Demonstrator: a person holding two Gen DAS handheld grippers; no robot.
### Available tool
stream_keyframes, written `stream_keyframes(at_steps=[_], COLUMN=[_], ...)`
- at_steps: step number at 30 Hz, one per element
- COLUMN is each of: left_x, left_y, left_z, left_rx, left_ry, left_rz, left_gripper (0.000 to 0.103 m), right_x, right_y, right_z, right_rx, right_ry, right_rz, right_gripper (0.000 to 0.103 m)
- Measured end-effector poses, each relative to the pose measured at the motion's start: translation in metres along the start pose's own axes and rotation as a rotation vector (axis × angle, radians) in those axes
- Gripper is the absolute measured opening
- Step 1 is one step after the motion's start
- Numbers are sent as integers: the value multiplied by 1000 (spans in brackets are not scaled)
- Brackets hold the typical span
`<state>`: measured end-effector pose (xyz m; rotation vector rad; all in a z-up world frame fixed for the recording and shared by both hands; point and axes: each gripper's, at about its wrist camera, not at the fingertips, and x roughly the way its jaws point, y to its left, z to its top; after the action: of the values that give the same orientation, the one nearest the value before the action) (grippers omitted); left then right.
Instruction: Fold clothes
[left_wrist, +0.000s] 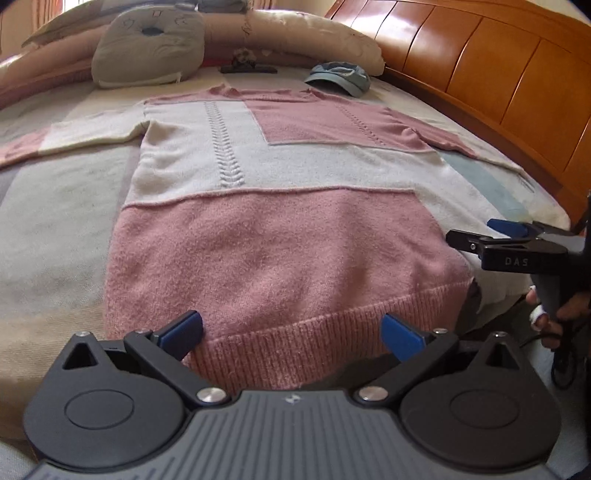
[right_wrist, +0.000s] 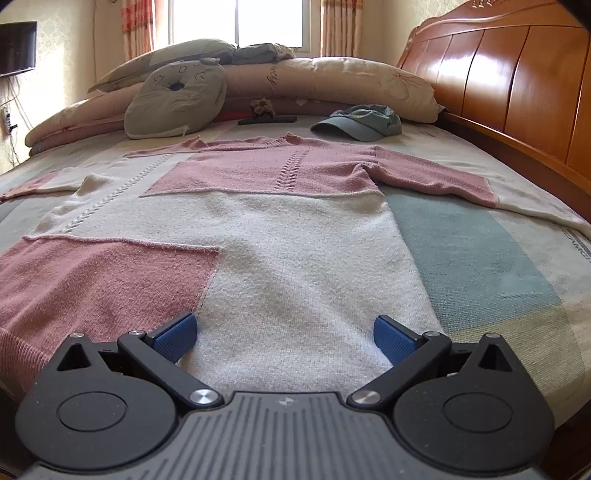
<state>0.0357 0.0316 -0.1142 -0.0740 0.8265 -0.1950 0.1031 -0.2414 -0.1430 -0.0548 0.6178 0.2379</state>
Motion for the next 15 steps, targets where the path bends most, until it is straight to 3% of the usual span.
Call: stream_keyframes(at_steps=[6,10,15], left_x=[4,24,34], left_y=[1,10,16], left_z=[28,48,30], left_rx=[13,-33,-78], left_ry=[-30,-37,-46], left_rz=[16,-16,-4], left_gripper=[102,102,102], right_x=[-3,-3,-6], right_y=[-1,-1,-1], right_z=[-8,-7,-12], right_rx=[-11,-11,-19], right_ry=[-48,-45,-67], right_rz=[15,14,21], right_gripper=[103,103,103])
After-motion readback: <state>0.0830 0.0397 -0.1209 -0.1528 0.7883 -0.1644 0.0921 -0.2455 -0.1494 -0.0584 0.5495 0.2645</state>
